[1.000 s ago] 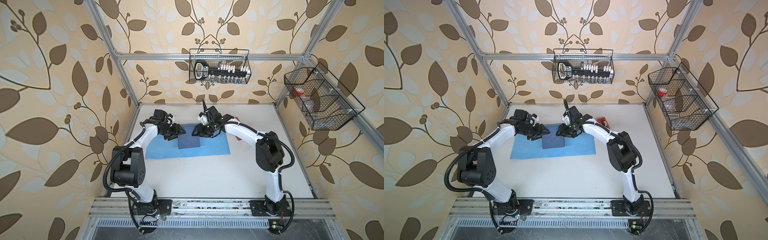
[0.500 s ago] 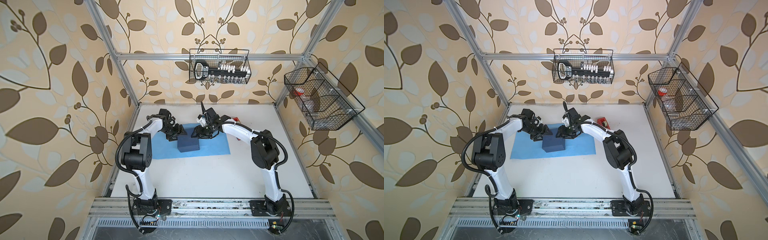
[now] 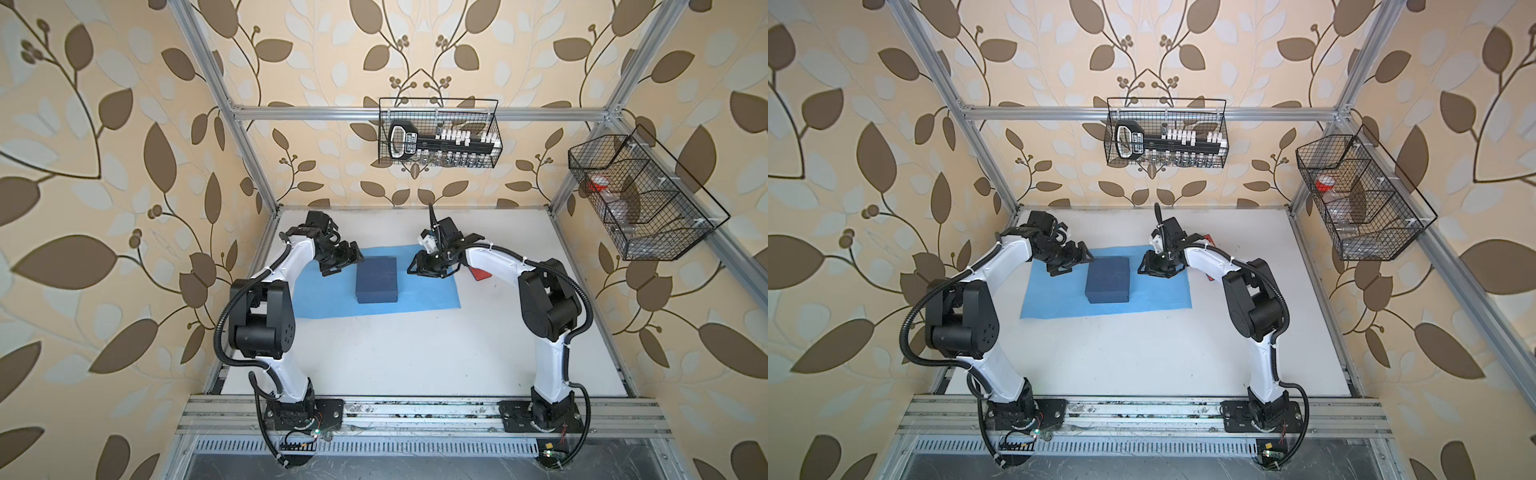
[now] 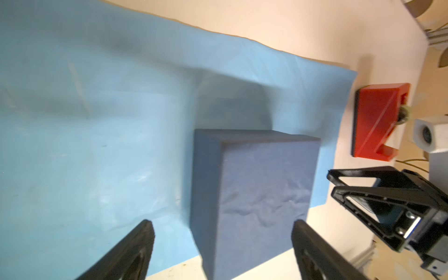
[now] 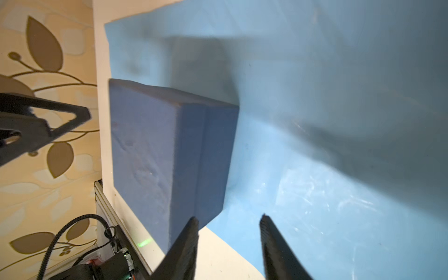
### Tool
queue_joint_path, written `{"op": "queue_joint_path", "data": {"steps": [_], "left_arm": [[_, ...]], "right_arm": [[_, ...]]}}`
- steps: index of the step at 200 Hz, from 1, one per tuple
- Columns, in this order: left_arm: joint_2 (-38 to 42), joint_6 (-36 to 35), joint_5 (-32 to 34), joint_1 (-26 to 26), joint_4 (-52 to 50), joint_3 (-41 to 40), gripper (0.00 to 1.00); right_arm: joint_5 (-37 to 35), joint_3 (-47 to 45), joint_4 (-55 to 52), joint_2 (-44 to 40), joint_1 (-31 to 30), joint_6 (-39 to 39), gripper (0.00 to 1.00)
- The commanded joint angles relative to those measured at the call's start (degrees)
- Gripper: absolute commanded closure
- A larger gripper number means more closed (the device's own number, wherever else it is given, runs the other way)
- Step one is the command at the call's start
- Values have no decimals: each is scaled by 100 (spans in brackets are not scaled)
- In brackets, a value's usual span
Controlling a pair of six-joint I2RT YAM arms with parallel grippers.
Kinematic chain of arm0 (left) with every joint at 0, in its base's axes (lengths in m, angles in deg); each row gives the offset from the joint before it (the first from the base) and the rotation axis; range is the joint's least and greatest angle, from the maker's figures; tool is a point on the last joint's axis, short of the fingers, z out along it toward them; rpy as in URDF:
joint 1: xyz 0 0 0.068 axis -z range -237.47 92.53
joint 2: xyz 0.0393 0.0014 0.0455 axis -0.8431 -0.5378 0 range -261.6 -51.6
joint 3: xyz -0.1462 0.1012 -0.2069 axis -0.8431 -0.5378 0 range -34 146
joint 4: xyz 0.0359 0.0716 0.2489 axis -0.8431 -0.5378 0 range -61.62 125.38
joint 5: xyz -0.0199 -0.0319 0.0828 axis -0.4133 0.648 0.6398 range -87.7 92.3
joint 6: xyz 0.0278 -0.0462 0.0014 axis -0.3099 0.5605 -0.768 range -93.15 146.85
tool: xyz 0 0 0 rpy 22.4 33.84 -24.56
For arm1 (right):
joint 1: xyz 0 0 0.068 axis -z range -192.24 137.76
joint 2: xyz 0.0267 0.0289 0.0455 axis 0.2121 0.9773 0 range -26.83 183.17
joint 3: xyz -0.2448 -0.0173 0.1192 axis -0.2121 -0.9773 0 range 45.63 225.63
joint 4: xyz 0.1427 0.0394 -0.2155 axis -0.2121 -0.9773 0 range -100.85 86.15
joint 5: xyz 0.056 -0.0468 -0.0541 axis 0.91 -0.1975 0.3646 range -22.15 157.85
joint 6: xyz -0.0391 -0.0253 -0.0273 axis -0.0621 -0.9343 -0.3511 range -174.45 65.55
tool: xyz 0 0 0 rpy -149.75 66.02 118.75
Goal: Wrap a gift box in wrapping paper
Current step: Place the gift box on the wrapping paper, then move the wrapping paper to the center of the table.
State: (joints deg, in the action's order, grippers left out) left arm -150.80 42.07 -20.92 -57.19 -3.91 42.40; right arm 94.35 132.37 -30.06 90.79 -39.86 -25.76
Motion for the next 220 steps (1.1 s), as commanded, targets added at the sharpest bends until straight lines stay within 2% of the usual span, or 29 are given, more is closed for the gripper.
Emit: {"op": "queue_joint_path", "data": {"steps": [1, 25, 32, 39, 66, 109, 170, 220], "left_arm": [[49, -238, 749, -150, 105, -322, 36], [-205, -254, 1056, -150, 117, -453, 82], [-267, -233, 1040, -149, 140, -496, 91], [-330, -185, 1022, -145, 161, -548, 96], [-465, -99, 943, -129, 252, -808, 97], [-232, -210, 1074, -24, 256, -1421, 97], [-199, -222, 886, 246, 204, -1941, 100], [410, -246, 696, 672, 250, -2412, 99]], "right_arm": [[22, -379, 184, 100, -69, -107, 74], [-117, -772, 278, 132, -49, -157, 85], [-143, -893, 299, 100, -42, -178, 86], [-169, -1048, 339, 39, -41, -195, 86], [-342, -1773, 544, -280, -49, -240, 87], [-504, -2845, 801, -771, -15, -258, 88], [-629, -3635, 641, -1463, -29, -316, 89], [-734, -4210, 211, -2481, -69, -302, 89]]}}
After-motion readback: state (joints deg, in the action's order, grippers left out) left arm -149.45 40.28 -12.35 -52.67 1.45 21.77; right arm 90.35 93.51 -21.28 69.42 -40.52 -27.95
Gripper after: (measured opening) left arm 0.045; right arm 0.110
